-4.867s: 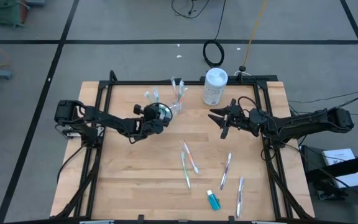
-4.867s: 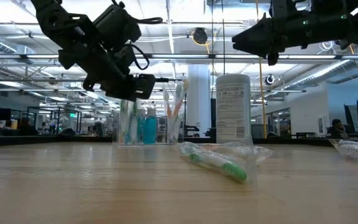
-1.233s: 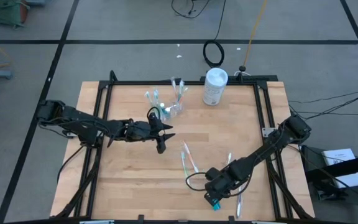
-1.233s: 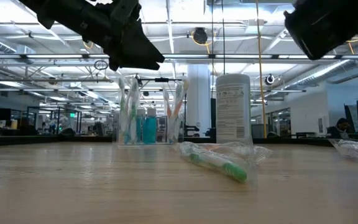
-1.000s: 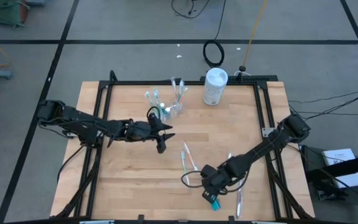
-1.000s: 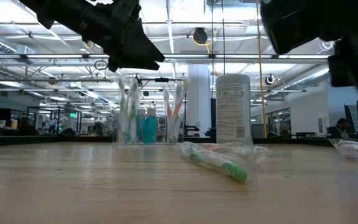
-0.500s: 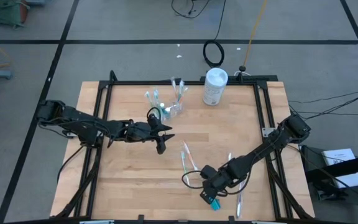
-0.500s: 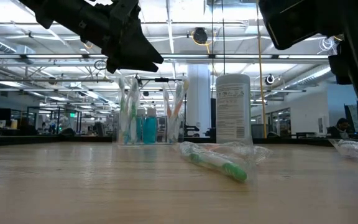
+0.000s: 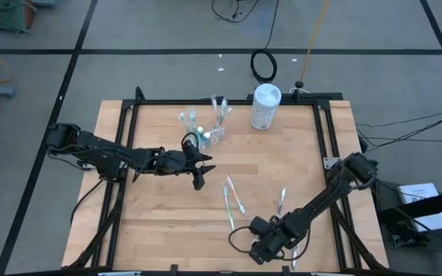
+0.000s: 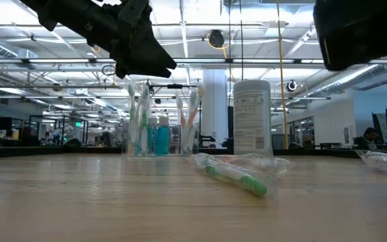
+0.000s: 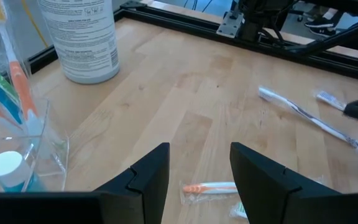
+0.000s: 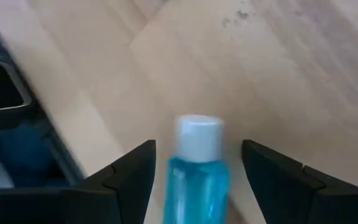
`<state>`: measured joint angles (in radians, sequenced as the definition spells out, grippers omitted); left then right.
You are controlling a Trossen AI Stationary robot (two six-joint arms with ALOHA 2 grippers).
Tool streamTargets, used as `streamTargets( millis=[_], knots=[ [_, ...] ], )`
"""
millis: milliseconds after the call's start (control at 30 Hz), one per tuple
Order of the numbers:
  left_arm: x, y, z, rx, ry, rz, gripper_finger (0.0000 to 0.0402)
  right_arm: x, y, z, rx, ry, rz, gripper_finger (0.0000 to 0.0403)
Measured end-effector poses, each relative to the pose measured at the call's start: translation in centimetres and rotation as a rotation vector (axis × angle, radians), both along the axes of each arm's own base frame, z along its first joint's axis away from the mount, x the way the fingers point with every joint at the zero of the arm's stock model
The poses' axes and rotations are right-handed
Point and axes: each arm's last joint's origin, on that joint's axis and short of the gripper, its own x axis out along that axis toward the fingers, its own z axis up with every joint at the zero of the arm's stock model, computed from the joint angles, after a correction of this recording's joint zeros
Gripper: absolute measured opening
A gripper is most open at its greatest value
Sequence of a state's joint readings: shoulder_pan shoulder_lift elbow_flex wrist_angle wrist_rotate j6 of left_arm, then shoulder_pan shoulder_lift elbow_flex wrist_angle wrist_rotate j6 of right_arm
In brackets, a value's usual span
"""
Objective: Pick & Place toothbrushing station
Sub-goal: Put the blue mouthwash into the transparent organizer
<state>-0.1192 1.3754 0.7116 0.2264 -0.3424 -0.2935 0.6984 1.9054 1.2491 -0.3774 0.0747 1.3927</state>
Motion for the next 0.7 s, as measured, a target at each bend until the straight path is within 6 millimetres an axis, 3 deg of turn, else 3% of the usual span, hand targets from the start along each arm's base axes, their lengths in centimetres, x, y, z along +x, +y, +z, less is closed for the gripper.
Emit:
streamTargets(
  millis=[200,433,700],
  knots=[
    [0.0,0.0,0.0,0.001,-0.002,-0.001,0.0175,0.4,0.8,-1.5,-0.034,-0.035,0.120,0.0235],
    [0.0,0.0,0.0,0.002,-0.001,-0.001,0.0175,0.3,0.7,-1.7,-0.117,-0.058,0.257,0.0230],
    [0.0,0.0,0.0,0.002,0.000,-0.001,0.0175,0.2,0.6,-1.9,-0.137,-0.054,0.283,0.0160]
  ],
)
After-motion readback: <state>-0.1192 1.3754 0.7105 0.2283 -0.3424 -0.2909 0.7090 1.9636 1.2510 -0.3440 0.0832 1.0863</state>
